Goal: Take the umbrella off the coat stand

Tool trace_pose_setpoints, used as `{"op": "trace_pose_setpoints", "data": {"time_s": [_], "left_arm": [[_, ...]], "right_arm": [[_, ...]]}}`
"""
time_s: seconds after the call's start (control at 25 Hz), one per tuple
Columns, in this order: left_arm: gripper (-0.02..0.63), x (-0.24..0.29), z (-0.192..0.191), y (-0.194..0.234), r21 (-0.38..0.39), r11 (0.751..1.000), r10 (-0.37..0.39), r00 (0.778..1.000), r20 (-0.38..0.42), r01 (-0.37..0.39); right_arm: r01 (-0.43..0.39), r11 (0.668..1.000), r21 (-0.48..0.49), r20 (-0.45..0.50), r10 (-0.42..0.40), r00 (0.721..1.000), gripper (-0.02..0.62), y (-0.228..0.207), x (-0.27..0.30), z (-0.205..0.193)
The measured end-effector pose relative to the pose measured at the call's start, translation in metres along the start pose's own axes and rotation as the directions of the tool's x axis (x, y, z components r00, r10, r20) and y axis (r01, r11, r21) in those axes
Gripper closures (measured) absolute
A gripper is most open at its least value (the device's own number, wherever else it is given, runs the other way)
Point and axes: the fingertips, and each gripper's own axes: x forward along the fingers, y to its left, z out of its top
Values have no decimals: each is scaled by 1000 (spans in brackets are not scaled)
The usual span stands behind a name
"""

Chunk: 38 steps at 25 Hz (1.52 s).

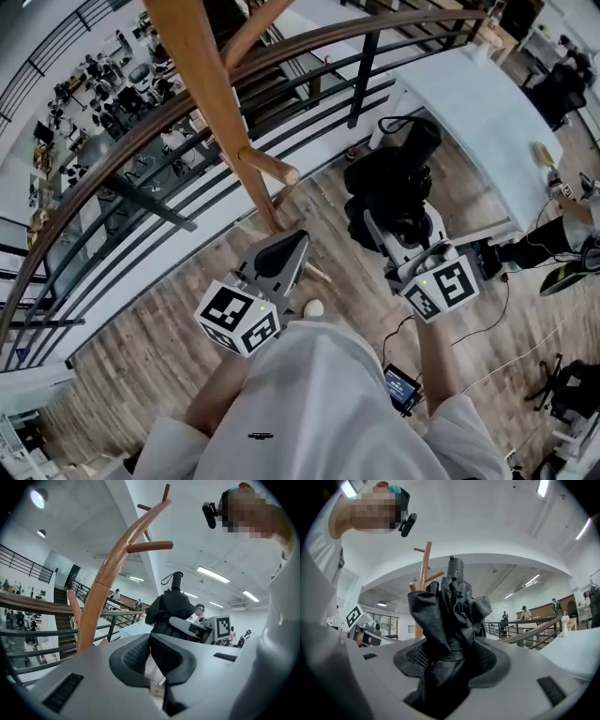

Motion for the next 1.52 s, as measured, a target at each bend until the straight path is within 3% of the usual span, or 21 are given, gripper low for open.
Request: {"op": "trace_pose_setpoints", "data": {"time_s": [0.52, 1.28, 1.52], "left_arm": [[583, -3, -9, 7, 8, 1000, 16, 1000, 21, -17], [583, -6, -41, 13, -8, 999, 37, 999, 4, -37], [583, -14, -51, 10, -17, 999, 49, 999, 14, -48]], "right_arm": [[-30, 999, 25, -44, 31, 999, 336, 26, -30, -39], [144, 972, 185, -111, -125, 986, 336, 23, -93, -93], [158, 974, 160, -129, -138, 982, 336, 33, -108, -96]]}}
